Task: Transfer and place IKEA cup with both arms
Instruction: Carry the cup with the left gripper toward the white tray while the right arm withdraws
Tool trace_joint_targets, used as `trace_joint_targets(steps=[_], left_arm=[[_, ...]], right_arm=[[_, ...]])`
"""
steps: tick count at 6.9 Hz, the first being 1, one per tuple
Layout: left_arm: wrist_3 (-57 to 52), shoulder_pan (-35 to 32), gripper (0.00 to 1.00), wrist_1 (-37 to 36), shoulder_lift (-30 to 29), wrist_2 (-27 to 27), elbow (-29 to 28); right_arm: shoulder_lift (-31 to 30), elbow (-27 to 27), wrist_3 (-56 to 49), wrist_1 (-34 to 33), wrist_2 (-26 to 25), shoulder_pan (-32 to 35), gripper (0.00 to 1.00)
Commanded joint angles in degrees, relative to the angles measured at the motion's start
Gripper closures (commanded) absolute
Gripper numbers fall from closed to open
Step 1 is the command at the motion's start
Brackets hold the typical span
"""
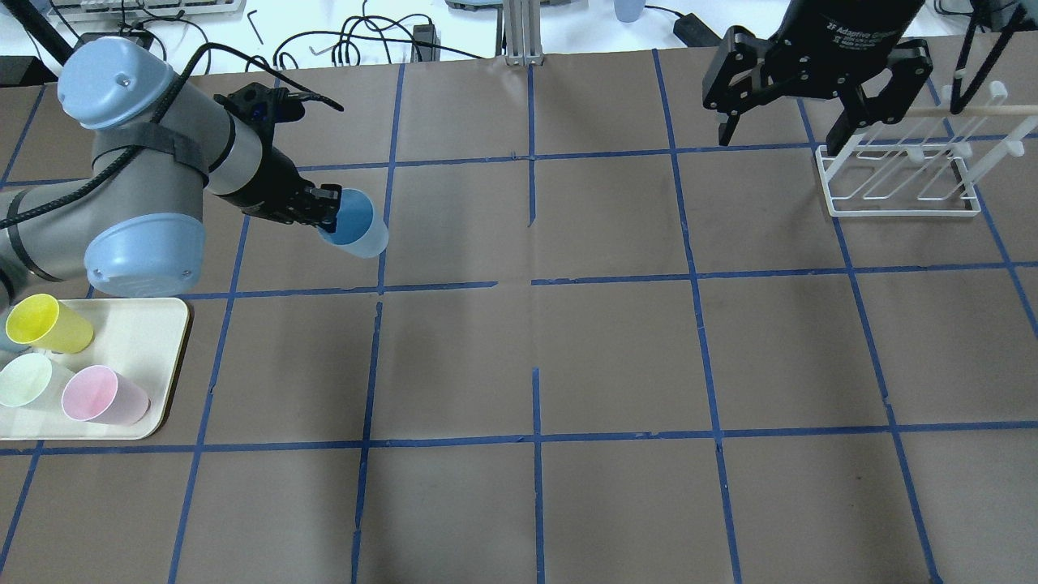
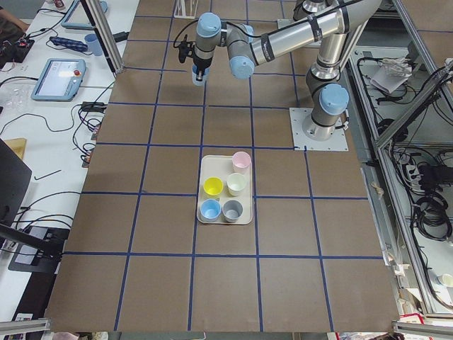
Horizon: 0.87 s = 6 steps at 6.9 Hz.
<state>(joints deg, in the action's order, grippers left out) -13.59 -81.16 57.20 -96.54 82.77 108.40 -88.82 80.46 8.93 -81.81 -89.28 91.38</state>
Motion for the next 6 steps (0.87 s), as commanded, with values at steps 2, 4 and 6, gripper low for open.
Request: trace_joint_targets(steps=[2, 4, 6], left_arm=[[-20.4, 16.0, 1.0, 2.9, -0.7, 5.0, 0.4], [-25.9, 24.6, 1.0, 3.5, -2.9, 5.4, -0.6], [-29.3, 28.3, 1.0, 3.3, -5.9, 5.4, -2.3]], right_arm=[[-3.6, 8.6, -6.5, -10.2, -0.3, 0.2, 0.0], [-3.8, 8.7, -9.8, -11.4, -0.3, 0.2, 0.0], [-3.9, 8.5, -9.5, -11.4, -0.4, 0.2, 0.0]])
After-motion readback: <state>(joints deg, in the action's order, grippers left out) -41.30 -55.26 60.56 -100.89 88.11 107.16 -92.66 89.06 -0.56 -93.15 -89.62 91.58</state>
